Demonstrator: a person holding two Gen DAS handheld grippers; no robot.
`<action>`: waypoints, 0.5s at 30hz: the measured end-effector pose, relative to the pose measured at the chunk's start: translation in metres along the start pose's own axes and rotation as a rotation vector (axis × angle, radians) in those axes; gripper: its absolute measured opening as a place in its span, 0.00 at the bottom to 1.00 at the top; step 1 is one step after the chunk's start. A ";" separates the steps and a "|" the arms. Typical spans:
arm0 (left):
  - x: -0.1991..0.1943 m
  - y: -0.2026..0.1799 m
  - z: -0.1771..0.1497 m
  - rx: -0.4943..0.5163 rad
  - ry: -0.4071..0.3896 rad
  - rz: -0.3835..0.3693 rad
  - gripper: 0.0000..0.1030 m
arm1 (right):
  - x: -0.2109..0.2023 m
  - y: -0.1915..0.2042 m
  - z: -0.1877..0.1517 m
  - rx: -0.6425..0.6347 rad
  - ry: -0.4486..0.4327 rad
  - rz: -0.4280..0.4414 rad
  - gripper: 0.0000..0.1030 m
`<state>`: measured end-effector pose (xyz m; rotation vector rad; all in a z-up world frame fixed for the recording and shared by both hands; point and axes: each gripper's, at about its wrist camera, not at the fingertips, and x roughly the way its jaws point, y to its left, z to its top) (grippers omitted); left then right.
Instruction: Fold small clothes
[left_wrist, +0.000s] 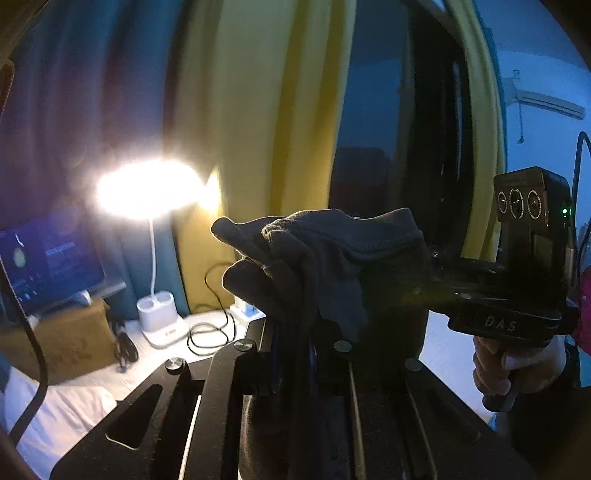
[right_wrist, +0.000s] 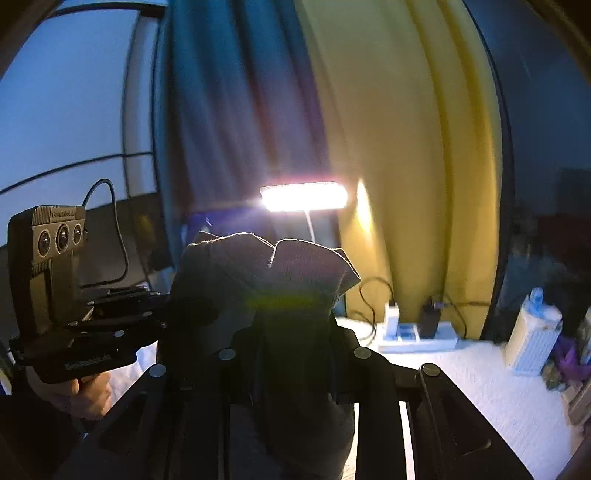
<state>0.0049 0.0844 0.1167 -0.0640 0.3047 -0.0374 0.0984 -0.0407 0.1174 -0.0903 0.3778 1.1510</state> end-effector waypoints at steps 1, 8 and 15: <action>-0.008 -0.002 0.002 0.005 -0.013 0.000 0.09 | -0.008 0.007 0.003 -0.012 -0.017 0.003 0.26; -0.060 -0.011 0.012 0.053 -0.092 0.046 0.09 | -0.039 0.045 0.018 -0.074 -0.100 0.036 0.26; -0.103 -0.005 0.008 0.070 -0.137 0.108 0.09 | -0.052 0.087 0.026 -0.132 -0.134 0.091 0.26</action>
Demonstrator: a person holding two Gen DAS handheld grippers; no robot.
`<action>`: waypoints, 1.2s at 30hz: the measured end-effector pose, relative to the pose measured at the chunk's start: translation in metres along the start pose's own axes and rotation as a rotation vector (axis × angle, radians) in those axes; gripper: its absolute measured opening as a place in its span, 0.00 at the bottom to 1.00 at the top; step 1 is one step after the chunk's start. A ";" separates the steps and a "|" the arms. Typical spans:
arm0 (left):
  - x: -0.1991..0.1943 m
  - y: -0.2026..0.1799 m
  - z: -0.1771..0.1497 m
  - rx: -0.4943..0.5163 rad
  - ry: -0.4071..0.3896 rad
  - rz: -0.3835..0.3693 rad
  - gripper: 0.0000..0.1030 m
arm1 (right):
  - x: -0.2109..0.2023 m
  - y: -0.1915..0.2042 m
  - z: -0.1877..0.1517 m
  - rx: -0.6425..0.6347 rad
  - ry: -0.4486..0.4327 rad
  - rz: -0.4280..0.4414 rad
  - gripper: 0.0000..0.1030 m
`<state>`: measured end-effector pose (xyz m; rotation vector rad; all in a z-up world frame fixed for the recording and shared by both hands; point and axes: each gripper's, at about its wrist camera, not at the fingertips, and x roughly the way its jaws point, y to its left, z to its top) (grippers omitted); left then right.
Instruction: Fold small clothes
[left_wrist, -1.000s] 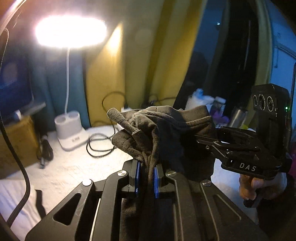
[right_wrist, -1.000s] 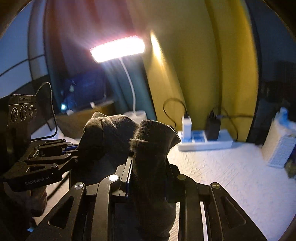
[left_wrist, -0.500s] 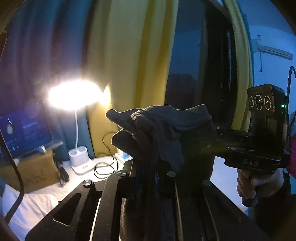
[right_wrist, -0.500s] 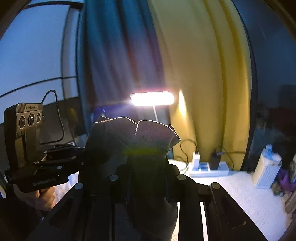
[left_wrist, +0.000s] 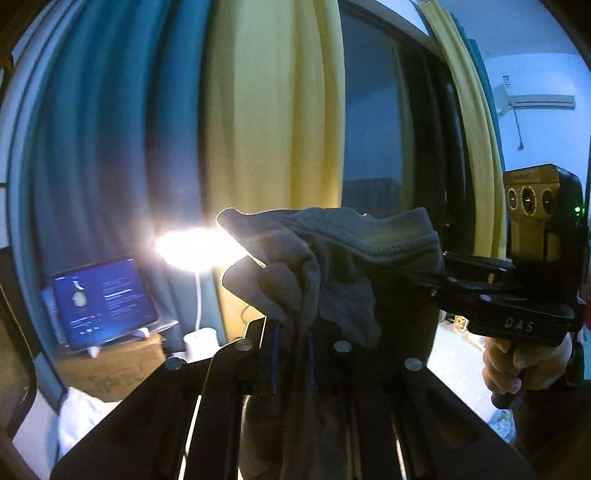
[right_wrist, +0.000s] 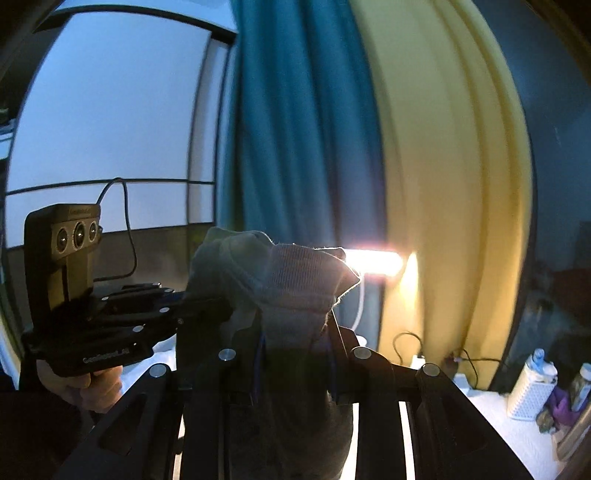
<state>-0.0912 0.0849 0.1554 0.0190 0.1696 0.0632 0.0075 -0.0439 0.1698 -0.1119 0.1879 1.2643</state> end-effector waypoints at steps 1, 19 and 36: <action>-0.003 0.004 -0.003 0.000 -0.001 0.011 0.09 | 0.000 0.008 0.000 -0.009 -0.001 0.013 0.26; -0.009 0.078 -0.067 -0.081 0.116 0.110 0.09 | 0.070 0.062 -0.034 -0.015 0.123 0.101 0.26; 0.099 0.124 -0.100 -0.087 0.289 0.061 0.09 | 0.164 -0.004 -0.083 0.141 0.257 0.025 0.26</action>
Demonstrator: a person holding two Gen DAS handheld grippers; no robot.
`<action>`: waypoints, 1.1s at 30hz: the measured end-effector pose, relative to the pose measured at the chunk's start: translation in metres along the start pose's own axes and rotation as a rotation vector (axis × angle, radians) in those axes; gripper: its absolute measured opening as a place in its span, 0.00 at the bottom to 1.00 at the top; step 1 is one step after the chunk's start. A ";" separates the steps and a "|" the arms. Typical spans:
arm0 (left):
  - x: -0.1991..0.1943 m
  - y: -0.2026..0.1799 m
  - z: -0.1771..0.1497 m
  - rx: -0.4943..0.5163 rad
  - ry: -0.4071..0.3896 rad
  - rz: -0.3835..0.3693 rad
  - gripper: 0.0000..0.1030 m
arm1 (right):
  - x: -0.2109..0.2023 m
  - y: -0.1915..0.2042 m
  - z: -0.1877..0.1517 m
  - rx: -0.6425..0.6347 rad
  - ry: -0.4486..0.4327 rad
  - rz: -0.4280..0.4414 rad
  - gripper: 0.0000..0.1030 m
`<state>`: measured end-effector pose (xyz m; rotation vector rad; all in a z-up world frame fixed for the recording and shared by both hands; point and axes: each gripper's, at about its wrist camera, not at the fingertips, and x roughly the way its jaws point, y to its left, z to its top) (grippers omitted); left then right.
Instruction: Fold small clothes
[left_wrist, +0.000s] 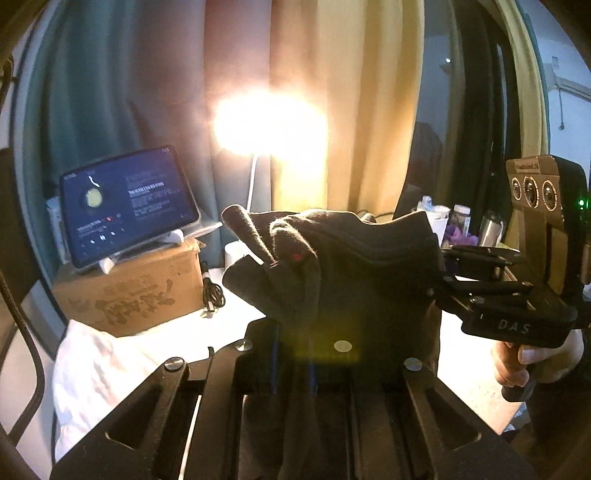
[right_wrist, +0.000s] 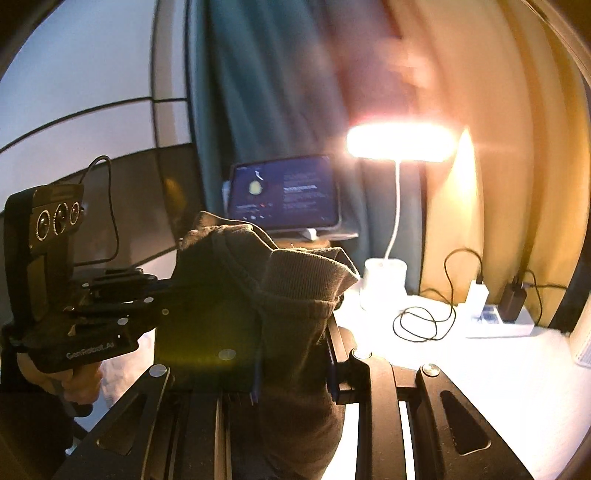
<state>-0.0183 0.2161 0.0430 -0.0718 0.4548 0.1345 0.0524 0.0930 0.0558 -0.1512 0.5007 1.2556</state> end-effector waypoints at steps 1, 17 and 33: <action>0.008 0.004 0.000 -0.003 0.012 -0.003 0.09 | 0.006 -0.004 0.000 0.007 0.007 -0.002 0.26; 0.095 0.043 -0.021 -0.104 0.179 -0.006 0.09 | 0.109 -0.055 -0.022 0.085 0.160 0.018 0.26; 0.162 0.078 -0.055 -0.217 0.353 0.032 0.10 | 0.192 -0.101 -0.056 0.199 0.321 0.050 0.26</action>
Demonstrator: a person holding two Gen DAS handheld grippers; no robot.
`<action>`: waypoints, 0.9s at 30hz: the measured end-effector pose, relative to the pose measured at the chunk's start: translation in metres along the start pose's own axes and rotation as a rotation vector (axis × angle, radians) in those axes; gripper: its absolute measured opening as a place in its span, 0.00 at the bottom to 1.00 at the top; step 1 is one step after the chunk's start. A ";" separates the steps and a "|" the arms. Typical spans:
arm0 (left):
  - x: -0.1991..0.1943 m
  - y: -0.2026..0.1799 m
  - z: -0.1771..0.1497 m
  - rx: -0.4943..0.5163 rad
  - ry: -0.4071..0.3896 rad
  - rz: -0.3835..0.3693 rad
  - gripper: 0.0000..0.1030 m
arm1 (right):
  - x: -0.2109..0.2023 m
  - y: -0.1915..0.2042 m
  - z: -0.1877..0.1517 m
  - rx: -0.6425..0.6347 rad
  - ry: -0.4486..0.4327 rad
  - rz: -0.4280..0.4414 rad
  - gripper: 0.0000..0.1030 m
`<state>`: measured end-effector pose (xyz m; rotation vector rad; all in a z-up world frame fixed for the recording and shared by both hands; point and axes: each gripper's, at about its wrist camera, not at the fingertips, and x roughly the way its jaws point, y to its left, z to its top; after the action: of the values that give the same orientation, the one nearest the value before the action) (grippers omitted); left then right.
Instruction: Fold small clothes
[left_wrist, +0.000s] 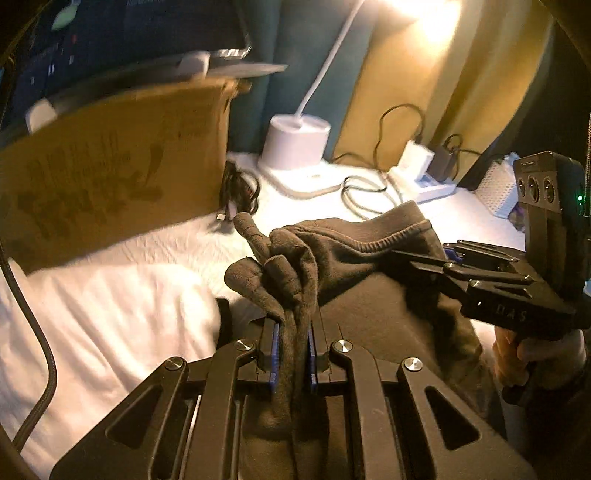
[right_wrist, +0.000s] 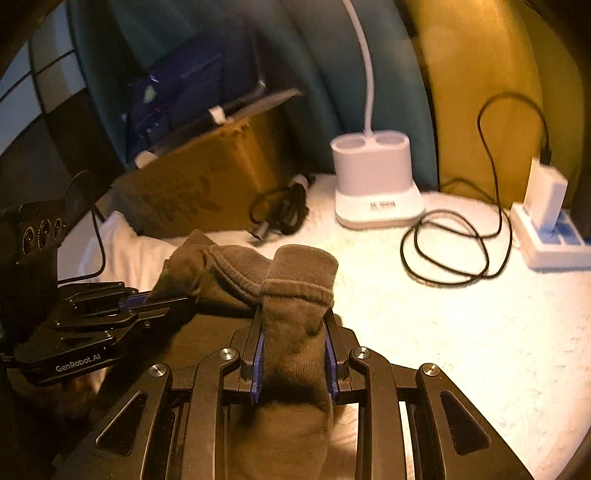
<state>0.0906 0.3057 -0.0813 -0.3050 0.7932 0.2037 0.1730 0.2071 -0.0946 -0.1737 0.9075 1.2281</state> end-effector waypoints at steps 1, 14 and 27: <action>0.004 0.003 -0.002 -0.010 0.014 0.003 0.10 | 0.005 -0.005 -0.001 0.014 0.013 -0.006 0.26; 0.022 0.014 -0.001 -0.074 0.094 -0.005 0.15 | 0.015 -0.032 -0.015 0.085 0.038 -0.054 0.47; 0.015 0.013 -0.001 -0.055 0.088 0.046 0.18 | 0.002 -0.020 -0.016 0.031 0.025 -0.190 0.54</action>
<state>0.0963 0.3183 -0.0951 -0.3498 0.8831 0.2575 0.1821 0.1919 -0.1130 -0.2460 0.9097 1.0374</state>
